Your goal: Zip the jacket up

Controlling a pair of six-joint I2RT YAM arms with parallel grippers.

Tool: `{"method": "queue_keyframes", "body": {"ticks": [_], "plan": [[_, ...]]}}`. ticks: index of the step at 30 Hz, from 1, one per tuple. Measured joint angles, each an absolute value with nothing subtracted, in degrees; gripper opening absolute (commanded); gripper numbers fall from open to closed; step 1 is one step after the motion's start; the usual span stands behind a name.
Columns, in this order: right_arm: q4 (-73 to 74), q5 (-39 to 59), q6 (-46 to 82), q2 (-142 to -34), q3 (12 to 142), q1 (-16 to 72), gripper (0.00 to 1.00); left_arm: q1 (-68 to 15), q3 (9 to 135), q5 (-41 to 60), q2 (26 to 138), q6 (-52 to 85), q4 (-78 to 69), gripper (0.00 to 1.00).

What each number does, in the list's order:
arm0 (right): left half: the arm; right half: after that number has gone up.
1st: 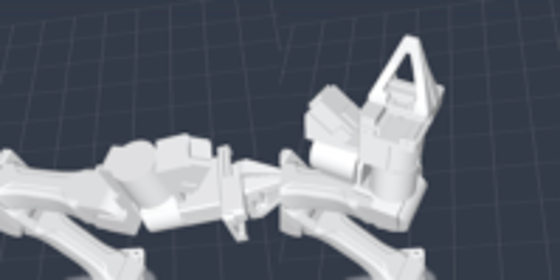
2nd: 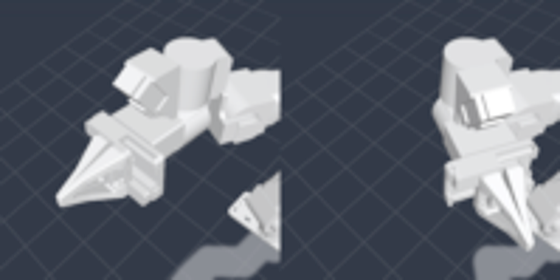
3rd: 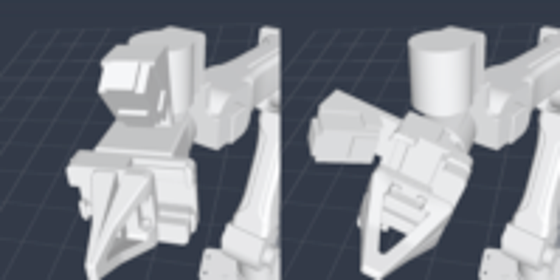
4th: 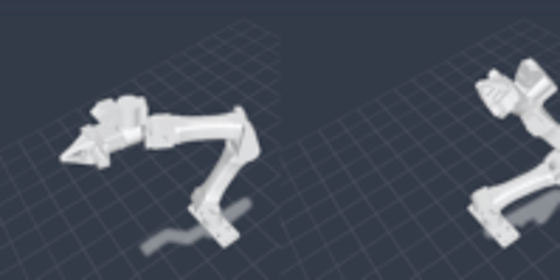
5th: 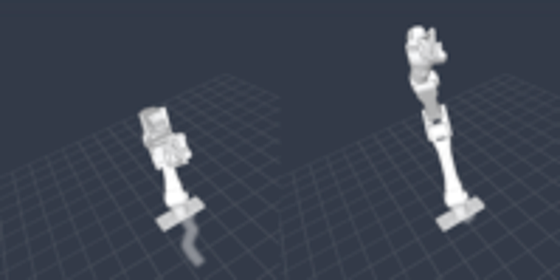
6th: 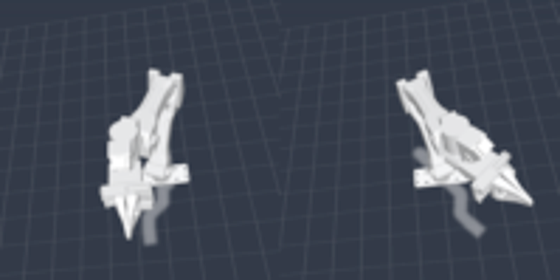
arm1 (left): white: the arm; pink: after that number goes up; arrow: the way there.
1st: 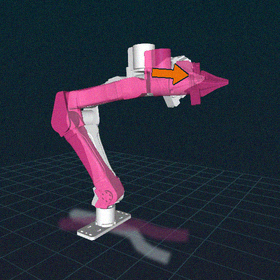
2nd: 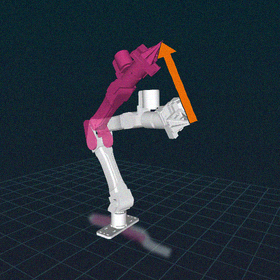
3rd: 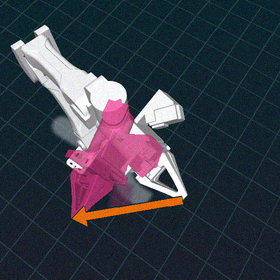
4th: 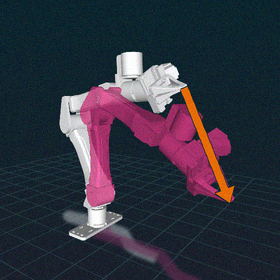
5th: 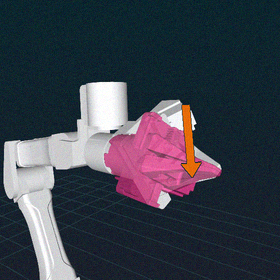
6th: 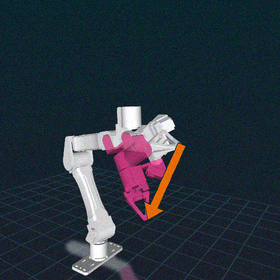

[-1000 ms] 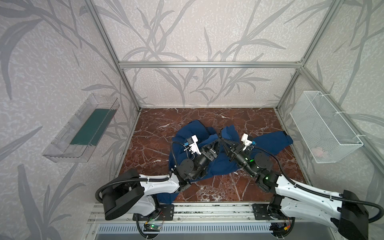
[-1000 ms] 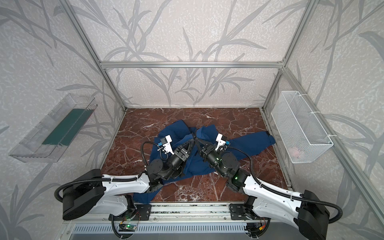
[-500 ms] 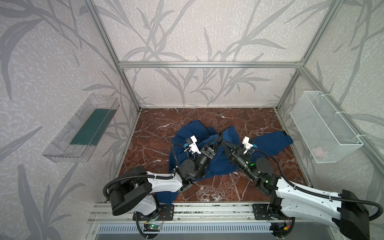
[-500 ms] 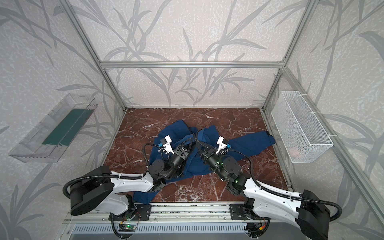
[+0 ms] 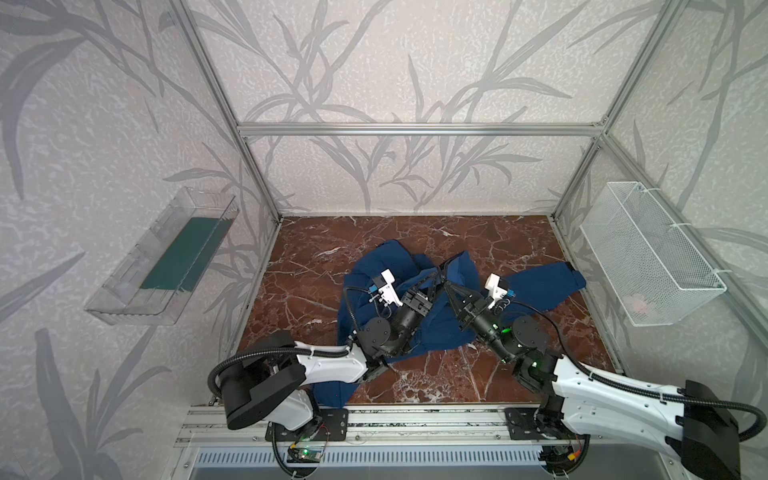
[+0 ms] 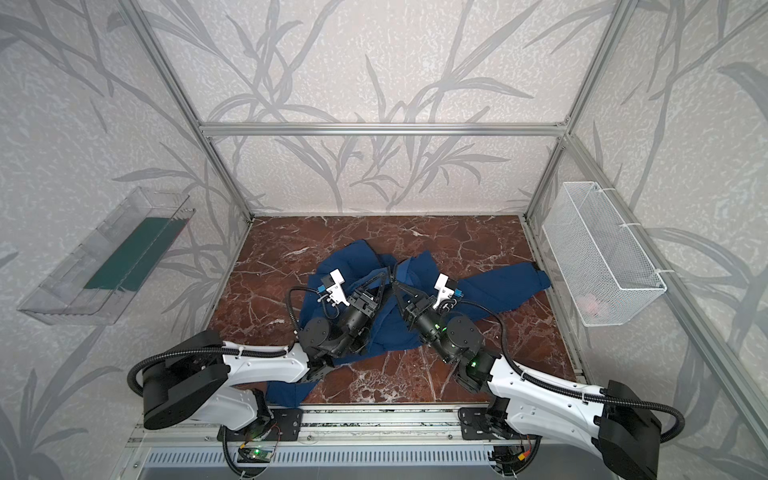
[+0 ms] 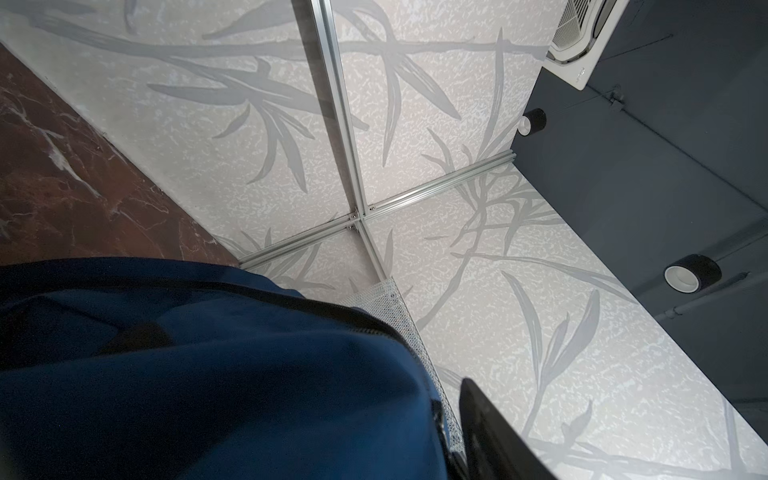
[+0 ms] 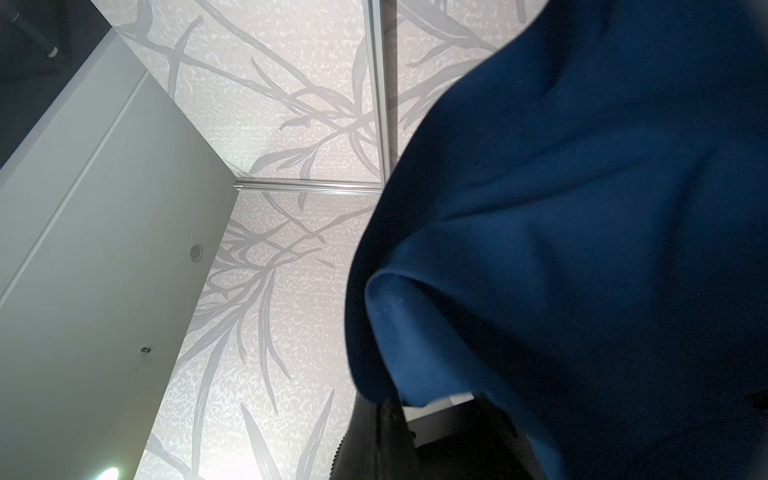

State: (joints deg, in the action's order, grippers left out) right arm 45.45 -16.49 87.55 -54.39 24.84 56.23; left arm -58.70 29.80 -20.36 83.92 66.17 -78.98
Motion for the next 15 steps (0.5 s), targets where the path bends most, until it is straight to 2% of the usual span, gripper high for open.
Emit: {"method": "queue_keyframes", "body": {"ticks": [4, 5, 7, 8, 15], "plan": [[45.4, -16.5, 87.5, -54.4, 24.8, 56.4, 0.0, -58.5, 30.3, -19.9, 84.7, 66.7, -79.2, 0.44], [45.4, -16.5, 87.5, -54.4, 24.8, 56.4, 0.0, -58.4, 30.3, -19.9, 84.8, 66.9, -79.2, 0.36], [45.1, -16.5, 87.4, -54.4, 24.8, 56.5, 0.0, -58.4, 30.3, -19.7, 85.1, 67.1, -79.2, 0.06], [44.9, -16.5, 87.4, -54.4, 24.8, 56.5, 0.0, -58.4, 30.3, -19.5, 85.1, 67.2, -79.3, 0.0], [44.6, -17.0, 87.4, -54.3, 24.8, 56.5, 0.0, -58.4, 30.7, -18.4, 85.1, 66.2, -79.4, 0.0]]}}
